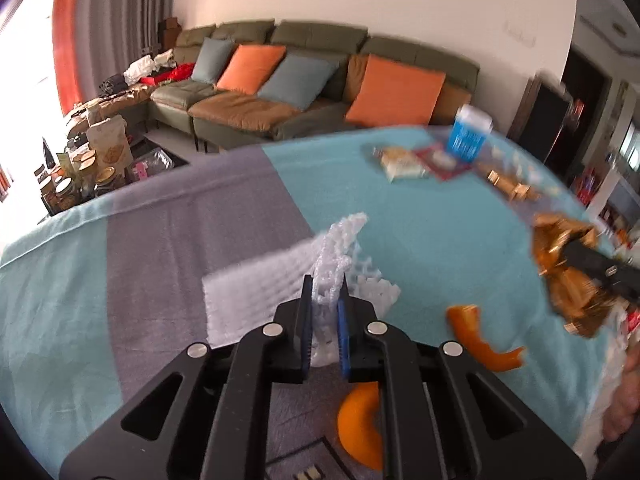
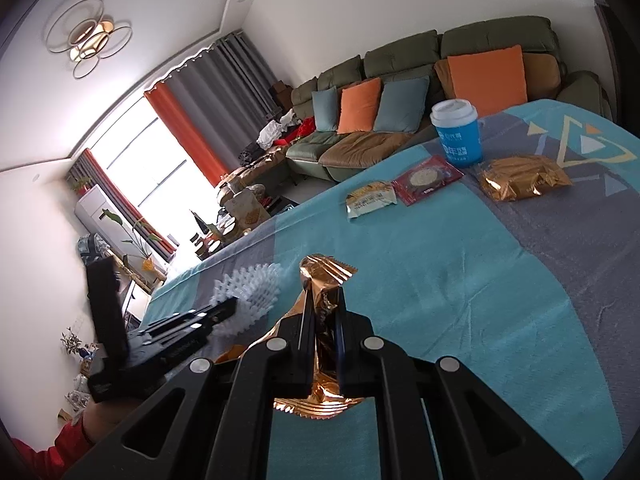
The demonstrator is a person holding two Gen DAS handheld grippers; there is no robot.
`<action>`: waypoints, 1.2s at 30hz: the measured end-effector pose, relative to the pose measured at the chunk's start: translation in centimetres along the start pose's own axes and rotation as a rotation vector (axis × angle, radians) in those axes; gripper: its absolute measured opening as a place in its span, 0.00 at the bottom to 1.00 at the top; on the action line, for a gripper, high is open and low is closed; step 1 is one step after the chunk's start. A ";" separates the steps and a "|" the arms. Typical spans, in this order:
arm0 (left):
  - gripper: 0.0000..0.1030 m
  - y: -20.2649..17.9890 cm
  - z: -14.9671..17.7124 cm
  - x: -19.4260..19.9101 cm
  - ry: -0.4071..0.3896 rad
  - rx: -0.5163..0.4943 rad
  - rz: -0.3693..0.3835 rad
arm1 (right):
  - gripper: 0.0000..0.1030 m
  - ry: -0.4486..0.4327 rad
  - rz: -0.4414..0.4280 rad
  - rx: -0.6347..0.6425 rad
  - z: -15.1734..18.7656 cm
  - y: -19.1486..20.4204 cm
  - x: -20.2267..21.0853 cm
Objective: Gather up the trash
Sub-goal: 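Grasp the white foam net sleeve with the left gripper, then carry the foam sleeve and gold wrapper over the teal bin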
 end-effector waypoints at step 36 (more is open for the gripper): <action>0.10 22.7 13.1 38.9 -0.425 0.414 -0.457 | 0.07 0.087 -0.430 0.489 6.0 30.4 -2.1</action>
Point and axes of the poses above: each gripper's, at about its wrist camera, not at the fingertips, and x roughly against the way its jaws point, y to its left, z to its underside, the point moved 9 cm from there along -x, roughly the way its jaws point, and after that the axes turned 5 degrees about -z, right-handed, at the moved point
